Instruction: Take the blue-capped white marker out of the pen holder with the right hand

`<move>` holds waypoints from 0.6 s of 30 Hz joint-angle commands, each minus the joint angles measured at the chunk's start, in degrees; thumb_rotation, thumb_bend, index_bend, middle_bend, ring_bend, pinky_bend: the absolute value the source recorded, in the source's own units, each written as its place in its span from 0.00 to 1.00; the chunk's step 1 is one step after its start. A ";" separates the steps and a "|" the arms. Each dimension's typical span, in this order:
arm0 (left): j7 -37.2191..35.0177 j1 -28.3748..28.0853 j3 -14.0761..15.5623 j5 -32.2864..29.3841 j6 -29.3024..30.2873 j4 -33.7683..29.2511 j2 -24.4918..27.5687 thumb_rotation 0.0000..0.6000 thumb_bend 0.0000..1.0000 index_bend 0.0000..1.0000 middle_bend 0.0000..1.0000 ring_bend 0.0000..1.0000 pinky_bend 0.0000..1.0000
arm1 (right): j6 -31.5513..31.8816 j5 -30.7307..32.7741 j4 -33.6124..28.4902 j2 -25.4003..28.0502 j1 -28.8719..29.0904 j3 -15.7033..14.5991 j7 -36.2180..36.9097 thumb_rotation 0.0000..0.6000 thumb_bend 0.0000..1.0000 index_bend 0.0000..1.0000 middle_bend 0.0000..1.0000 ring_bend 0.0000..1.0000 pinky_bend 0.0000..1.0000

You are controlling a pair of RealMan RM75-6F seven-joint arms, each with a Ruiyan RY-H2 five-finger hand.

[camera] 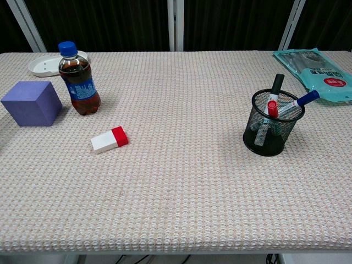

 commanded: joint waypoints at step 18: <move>-0.60 -0.12 -0.11 -0.02 -0.11 0.01 0.87 1.00 0.13 0.17 0.12 0.00 0.08 | 0.37 -1.41 0.21 -1.21 0.08 -0.75 -1.16 1.00 0.19 0.00 0.00 0.00 0.00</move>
